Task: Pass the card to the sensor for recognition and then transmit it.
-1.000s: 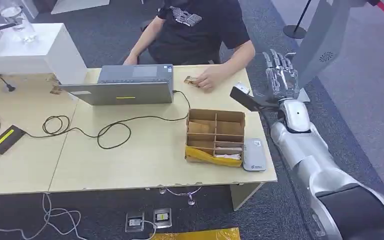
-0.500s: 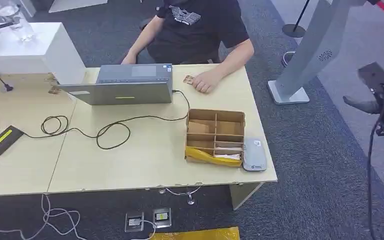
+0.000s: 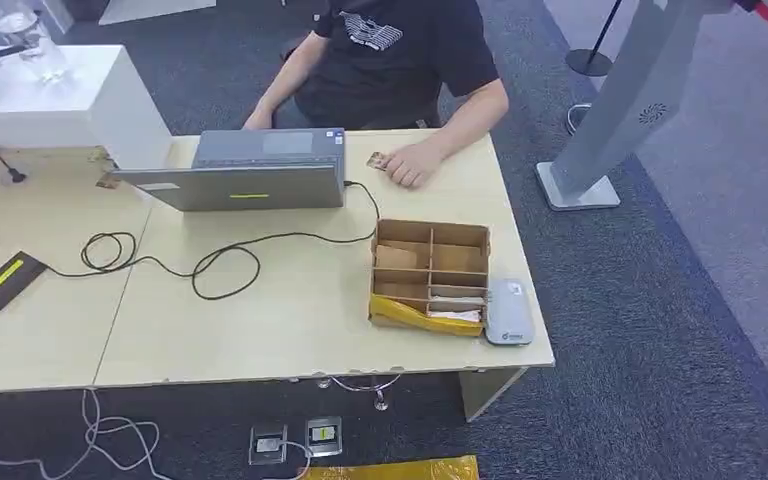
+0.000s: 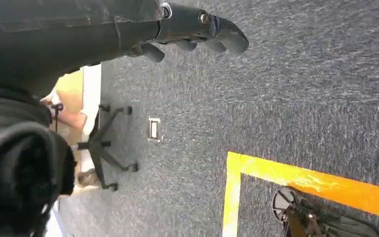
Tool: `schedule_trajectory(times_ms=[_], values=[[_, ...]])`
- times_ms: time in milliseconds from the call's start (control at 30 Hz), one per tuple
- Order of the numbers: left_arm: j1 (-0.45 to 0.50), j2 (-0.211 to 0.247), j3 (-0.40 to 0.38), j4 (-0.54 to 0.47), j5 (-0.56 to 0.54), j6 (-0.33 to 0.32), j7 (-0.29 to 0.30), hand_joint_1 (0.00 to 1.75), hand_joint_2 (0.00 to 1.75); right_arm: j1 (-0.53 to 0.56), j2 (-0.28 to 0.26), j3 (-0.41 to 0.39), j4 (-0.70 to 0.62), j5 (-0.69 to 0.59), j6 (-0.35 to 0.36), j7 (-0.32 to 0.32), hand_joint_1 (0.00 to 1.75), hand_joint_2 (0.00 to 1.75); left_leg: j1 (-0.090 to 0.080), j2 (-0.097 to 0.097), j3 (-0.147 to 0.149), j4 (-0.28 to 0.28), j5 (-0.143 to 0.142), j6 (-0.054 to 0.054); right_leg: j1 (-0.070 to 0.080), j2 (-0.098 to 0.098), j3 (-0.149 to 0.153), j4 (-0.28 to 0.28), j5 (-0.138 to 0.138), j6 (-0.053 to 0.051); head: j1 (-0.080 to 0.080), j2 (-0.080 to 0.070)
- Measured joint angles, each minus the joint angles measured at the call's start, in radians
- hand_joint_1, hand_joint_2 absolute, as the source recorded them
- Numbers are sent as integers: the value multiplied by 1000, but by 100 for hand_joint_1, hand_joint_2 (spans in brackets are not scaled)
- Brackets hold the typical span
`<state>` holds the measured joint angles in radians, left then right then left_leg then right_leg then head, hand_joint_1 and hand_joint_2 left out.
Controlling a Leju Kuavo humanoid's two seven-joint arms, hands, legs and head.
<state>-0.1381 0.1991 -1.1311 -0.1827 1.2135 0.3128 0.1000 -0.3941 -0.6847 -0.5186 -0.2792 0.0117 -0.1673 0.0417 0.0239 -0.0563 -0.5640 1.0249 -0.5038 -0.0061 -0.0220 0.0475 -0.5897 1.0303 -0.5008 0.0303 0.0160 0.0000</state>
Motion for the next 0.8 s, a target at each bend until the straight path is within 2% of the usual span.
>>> schedule_trajectory(times_ms=[133, 200, 233, 333, 367, 533, 633, 733, 800], values=[[0, -8, 3, 0, 18, -2, 2, 0, 0, 130, 76, -119, 32, -20, -229, 68, 0, 0, 2, 2, 0, -1, -1, -2, 2, 5, 0, 0, -1, -1, -1, 0], [-1, -12, 5, 0, 20, -3, 1, 0, 0, 158, 141, -163, 47, -35, -292, 71, 0, 0, 3, 6, 2, -1, -2, -3, 3, 8, 0, 1, -1, -1, 0, 0], [-2, -14, 5, 0, 23, -3, 0, 0, 0, 166, 161, -177, 50, -42, -298, 67, 0, 0, 2, 8, 3, -1, -2, -4, 2, 10, 0, 1, -1, -1, -2, 0], [-6, -14, 16, 0, 57, -26, 15, 0, 0, 194, 237, -245, 63, -78, -276, 24, 0, 0, 4, 7, 7, -1, -2, -4, 4, 9, 2, 1, -1, -2, 2, 0], [-6, -14, 20, 0, 61, -32, 16, 0, 0, 202, 259, -262, 67, -89, -262, 12, 0, 0, 4, 7, 7, -1, -2, -4, 4, 8, 3, 2, -1, -2, -1, 0], [-7, -12, 24, 0, 35, -32, -27, 0, 0, 223, 362, -334, 82, -112, -228, -34, 0, 0, 4, 8, 8, -1, -2, -5, 4, 9, 2, 2, -1, -3, -2, 0], [-8, -9, 24, 0, 21, -20, -45, 0, 0, 227, 394, -360, 87, -114, -225, -36, 0, 0, 3, 8, 8, -1, -2, -5, 4, 10, 2, 2, -1, -3, 0, 0], [-8, -6, 24, 0, -27, 18, -100, 0, 0, 231, 420, -387, 90, -116, -186, -12, 0, 0, 3, 8, 7, -1, -2, -5, 4, 10, 3, 2, -1, -3, 0, 0], [-10, -2, 23, 0, -44, 23, -107, 0, 0, 232, 436, -394, 94, -103, -157, 6, 0, 0, 2, 8, 8, -1, -2, -5, 3, 10, 3, 2, -1, -3, -1, 0]])
